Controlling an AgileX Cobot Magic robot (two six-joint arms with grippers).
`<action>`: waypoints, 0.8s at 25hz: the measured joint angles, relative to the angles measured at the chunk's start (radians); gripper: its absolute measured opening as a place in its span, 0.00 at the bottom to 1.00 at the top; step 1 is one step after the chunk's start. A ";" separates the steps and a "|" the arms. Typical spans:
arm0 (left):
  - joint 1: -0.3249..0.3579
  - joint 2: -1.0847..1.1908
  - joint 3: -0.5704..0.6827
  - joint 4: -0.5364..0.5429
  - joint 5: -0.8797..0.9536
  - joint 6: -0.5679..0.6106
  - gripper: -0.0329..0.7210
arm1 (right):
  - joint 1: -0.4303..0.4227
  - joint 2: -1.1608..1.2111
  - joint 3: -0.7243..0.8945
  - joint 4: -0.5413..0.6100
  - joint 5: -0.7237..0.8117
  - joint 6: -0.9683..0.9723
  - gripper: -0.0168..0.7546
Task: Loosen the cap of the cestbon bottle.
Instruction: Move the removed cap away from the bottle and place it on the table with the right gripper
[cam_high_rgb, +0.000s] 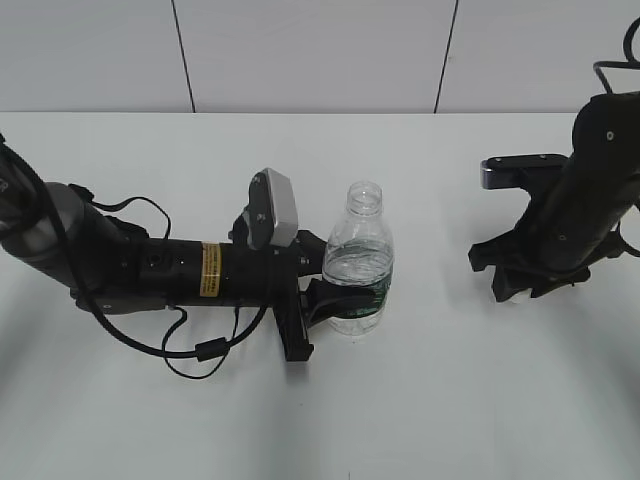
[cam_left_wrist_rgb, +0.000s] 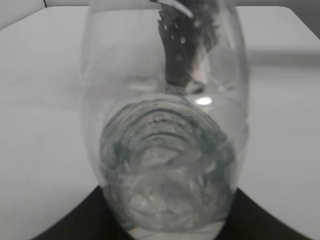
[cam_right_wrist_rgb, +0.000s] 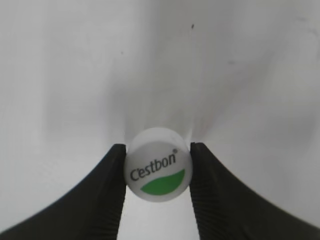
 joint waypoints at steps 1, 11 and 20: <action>0.000 0.000 0.000 0.000 0.000 0.000 0.43 | 0.000 0.000 0.000 0.000 -0.009 0.000 0.44; 0.000 0.000 0.000 0.000 0.001 0.000 0.43 | 0.000 0.000 0.000 0.000 -0.024 0.001 0.80; 0.044 0.000 0.000 0.057 -0.015 -0.029 0.45 | 0.000 0.000 0.000 0.013 -0.019 0.001 0.79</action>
